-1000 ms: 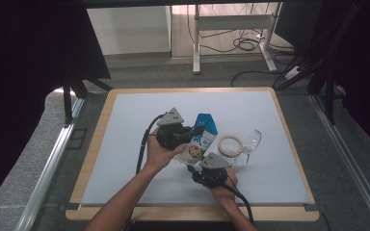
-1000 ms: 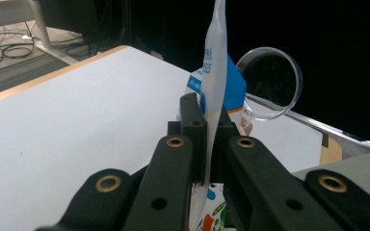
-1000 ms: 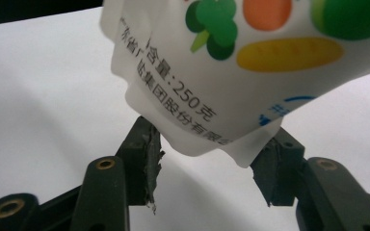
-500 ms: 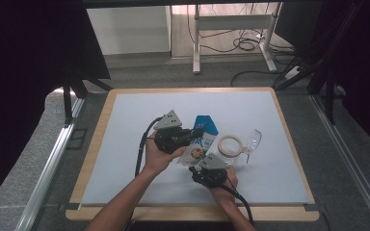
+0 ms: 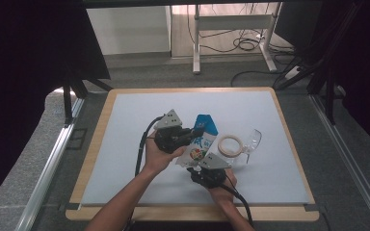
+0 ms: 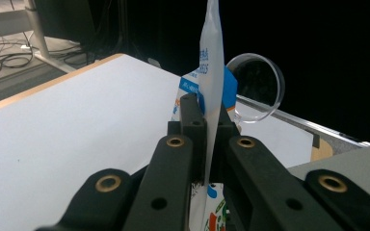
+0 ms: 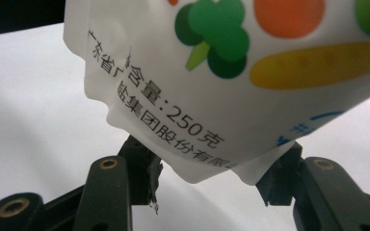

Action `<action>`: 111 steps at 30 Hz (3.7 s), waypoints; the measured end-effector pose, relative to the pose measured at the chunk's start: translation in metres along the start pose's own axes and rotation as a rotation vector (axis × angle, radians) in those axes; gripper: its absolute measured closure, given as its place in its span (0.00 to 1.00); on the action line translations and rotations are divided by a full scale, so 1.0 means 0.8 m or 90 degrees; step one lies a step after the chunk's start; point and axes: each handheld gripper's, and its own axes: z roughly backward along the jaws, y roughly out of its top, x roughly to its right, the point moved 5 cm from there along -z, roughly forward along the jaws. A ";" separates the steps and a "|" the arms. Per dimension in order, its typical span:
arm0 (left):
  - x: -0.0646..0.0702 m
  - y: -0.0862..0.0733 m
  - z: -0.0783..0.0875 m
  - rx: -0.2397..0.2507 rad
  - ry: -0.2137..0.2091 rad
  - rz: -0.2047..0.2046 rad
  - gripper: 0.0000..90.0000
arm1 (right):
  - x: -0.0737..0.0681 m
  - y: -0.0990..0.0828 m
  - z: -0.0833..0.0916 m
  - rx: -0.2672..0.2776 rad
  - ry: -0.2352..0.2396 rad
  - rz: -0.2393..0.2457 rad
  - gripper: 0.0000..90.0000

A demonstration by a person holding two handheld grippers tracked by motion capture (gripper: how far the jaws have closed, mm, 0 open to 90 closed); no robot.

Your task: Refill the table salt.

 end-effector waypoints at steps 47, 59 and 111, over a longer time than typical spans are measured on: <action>0.014 0.009 -0.017 0.003 -0.021 0.024 1.00 | 0.020 -0.008 0.007 0.005 -0.081 -0.011 0.46; 0.007 0.012 -0.023 -0.008 -0.007 0.016 1.00 | 0.013 -0.003 0.015 0.012 -0.040 -0.015 0.57; -0.010 0.014 -0.083 -0.088 -0.009 0.008 1.00 | 0.026 -0.019 0.041 0.030 0.106 -0.160 0.59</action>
